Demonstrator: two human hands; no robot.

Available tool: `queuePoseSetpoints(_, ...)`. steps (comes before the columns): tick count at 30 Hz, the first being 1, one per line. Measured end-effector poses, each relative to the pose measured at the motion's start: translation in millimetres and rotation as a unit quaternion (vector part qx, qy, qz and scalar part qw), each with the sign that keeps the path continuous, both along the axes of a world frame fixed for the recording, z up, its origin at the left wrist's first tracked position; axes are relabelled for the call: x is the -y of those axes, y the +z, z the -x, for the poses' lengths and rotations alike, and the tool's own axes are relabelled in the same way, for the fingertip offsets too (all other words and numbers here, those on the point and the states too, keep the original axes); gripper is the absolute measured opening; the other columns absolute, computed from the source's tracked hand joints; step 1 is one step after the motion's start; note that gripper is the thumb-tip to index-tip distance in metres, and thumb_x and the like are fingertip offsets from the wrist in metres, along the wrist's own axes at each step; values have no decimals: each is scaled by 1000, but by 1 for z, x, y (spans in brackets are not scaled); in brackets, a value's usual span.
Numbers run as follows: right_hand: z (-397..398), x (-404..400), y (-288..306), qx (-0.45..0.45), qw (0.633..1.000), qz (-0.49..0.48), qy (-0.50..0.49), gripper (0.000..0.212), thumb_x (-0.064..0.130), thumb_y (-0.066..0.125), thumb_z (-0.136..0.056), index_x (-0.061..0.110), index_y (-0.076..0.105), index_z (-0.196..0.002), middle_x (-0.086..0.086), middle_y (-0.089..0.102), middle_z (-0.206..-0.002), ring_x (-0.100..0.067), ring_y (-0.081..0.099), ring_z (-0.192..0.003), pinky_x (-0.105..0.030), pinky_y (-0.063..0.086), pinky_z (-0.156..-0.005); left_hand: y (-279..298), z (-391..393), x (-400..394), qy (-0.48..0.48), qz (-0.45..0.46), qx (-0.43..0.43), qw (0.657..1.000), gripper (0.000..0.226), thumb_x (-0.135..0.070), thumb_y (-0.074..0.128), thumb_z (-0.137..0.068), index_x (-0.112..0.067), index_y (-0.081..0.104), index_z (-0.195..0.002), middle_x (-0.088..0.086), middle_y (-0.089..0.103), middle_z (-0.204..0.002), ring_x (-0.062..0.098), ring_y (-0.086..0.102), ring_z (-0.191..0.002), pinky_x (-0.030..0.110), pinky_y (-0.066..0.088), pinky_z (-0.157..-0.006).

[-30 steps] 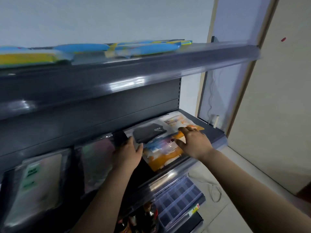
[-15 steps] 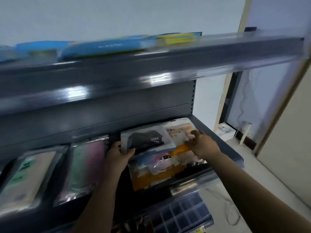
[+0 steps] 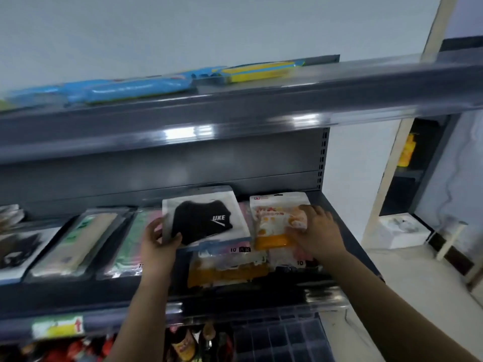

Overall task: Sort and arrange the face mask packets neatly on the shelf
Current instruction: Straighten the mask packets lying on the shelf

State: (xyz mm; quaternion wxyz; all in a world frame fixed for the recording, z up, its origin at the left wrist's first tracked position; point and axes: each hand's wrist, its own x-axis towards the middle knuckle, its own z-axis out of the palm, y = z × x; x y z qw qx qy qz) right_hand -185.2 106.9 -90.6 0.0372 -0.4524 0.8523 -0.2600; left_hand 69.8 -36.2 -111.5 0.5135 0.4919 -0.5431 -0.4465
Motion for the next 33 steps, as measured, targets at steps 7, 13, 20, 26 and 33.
queuePoseSetpoints(7,-21,16,9,18,995,-26,93,61,51,54,-85,20,39,-136,-3,42,-141,-26,37,-132,-40,32,-107,-4,-47,-21,67,3,-112,992,51,6,58,-85,-11,46,-131,14,55,-123,27,57,-99,23,53,-55)
queuePoseSetpoints(13,2,15,-5,72,993,-96,7,76,60,51,-82,19,31,-142,-7,38,-143,-34,36,-131,-46,33,-105,-7,-59,-45,42,-11,-142,989,52,6,54,-89,-14,44,-136,14,54,-130,18,60,-93,23,58,-61)
queuePoseSetpoints(20,13,15,-15,140,990,-18,-27,98,58,73,-66,15,28,-142,-11,32,-145,-36,35,-131,-45,35,-107,-2,-45,-73,35,-16,-165,986,43,6,51,-90,-18,49,-125,-1,61,-101,13,59,-89,11,55,-61)
queuePoseSetpoints(26,20,8,-18,245,956,151,-57,82,21,85,-63,7,40,-131,-14,57,-126,-31,53,-118,-34,43,-94,-2,-46,-83,41,-1,-169,985,37,9,51,-89,-17,53,-115,4,61,-100,15,60,-87,14,55,-61)
queuePoseSetpoints(33,26,3,-27,416,878,214,-101,80,38,89,-54,-2,59,-116,-16,67,-112,-32,65,-102,-47,51,-93,-4,-60,-94,42,0,-185,982,39,9,49,-90,-8,51,-125,11,61,-112,20,61,-95,18,57,-67)
